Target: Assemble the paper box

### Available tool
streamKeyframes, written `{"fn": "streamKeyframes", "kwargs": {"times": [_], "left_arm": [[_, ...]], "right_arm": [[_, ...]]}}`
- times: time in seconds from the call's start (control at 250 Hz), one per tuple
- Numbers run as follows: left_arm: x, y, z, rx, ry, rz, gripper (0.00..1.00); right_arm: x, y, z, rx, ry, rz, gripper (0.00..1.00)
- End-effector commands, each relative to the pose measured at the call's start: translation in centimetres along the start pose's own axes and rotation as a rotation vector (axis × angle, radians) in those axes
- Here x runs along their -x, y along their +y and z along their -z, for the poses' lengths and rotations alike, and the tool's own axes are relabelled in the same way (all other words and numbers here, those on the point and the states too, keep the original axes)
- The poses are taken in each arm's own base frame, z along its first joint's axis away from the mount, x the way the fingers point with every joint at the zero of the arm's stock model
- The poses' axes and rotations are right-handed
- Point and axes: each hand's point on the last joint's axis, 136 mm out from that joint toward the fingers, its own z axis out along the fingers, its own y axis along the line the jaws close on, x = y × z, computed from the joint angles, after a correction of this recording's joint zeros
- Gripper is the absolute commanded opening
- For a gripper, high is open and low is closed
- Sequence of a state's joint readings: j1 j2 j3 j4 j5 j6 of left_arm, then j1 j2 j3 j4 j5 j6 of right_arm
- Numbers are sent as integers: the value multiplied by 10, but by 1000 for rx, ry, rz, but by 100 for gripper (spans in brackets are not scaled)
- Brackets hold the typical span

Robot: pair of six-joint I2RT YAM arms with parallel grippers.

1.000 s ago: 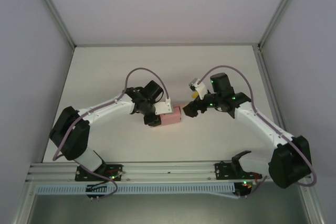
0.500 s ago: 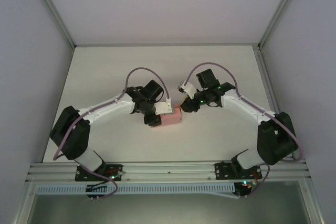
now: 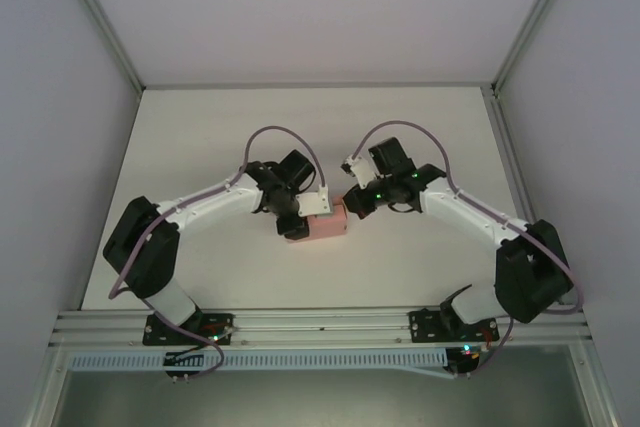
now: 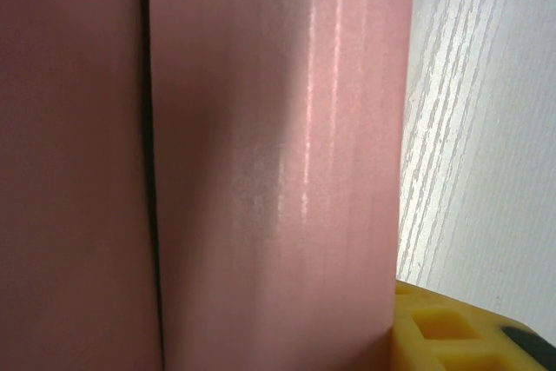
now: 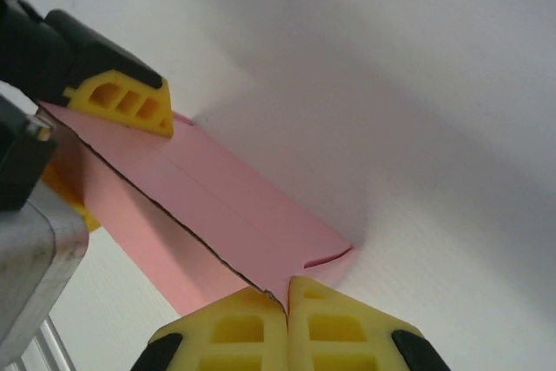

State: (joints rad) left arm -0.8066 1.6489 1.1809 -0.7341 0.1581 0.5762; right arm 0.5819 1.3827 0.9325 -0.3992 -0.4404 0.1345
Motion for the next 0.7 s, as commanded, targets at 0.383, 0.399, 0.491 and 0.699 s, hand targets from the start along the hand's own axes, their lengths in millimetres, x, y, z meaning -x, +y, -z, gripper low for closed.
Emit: {"fn": "streamKeyframes", "kwargs": {"times": [0.383,0.399,0.491,0.699], "left_arm": [[11,14,-2,38,-7,31,46],[11,13,-2,37,-9,30,46],[11,13,-1,39,-17,20,46],[10,13,-5,34,-11,21,46]], "right_arm": [[16,39,5,186,-39,-455,0],[17,41,4,196,-41,-449,0],[18,41,3,207,-49,-437,0],[-7,-3,-5,-21,-96,-302,0]]}}
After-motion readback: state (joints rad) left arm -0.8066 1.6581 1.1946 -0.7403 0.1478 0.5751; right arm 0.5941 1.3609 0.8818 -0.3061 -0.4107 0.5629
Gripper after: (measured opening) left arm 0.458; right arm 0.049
